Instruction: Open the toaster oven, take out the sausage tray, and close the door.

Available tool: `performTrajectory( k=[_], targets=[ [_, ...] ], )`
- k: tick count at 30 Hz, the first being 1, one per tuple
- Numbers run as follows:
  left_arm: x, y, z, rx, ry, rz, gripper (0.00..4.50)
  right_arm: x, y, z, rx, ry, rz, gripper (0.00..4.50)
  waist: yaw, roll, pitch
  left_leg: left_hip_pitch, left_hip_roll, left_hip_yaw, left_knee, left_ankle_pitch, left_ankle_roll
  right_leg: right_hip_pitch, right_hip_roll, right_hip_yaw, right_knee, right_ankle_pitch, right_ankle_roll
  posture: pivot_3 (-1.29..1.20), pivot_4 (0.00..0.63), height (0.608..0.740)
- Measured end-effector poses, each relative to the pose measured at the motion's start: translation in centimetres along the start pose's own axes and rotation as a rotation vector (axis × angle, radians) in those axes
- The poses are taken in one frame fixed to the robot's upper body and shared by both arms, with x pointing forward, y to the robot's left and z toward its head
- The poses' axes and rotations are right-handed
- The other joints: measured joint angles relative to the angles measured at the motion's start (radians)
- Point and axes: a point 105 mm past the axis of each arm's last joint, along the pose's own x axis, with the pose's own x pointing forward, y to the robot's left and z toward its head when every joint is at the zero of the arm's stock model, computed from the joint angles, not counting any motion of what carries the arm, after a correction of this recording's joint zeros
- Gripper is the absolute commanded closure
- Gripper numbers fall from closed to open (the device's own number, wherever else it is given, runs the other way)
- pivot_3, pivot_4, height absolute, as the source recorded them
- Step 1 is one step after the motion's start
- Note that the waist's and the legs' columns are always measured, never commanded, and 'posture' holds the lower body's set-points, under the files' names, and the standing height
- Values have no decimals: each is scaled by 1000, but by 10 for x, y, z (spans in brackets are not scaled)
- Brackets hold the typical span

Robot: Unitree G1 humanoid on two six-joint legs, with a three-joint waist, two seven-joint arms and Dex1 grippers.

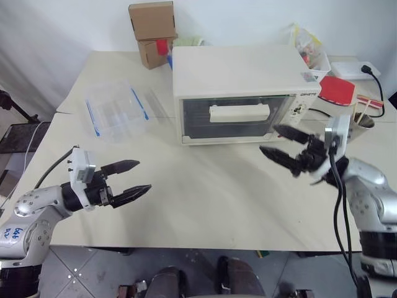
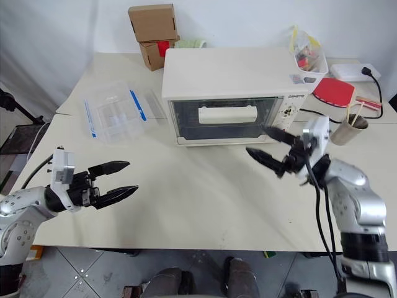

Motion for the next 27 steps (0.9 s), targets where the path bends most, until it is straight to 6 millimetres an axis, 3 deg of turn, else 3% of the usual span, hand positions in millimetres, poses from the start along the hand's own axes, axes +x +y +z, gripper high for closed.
performTrajectory(
  k=[4, 11, 20, 27],
  targets=[
    [3, -2, -1, -24, -20, 9, 80, 16, -8, 0, 11, -5, 9, 0, 1, 0, 0, -1, 0, 0, 0, 0, 0, 0, 1, -1, 0, 0, 0, 0, 150, 740],
    [4, 1, -2, -19, -31, 32, 80, 23, 2, 0, 21, -13, 65, 0, 1, 0, 0, -3, 0, 0, 0, 0, 0, -2, 1, -1, 0, 0, 0, 0, 150, 740],
    [13, 13, 10, -32, -78, 38, 80, -3, 27, -13, -90, 86, 154, 0, 3, 0, 0, -9, 0, 2, 1, 2, -1, -10, 3, -1, 3, 0, 0, 0, 150, 740],
    [41, 34, 36, -11, -199, 23, 2241, -12, 36, -29, -195, 147, 191, 0, 4, 0, 0, -9, 0, 4, 6, 2, -1, -10, 4, -3, 6, 0, 0, 0, 150, 740]
  ],
)
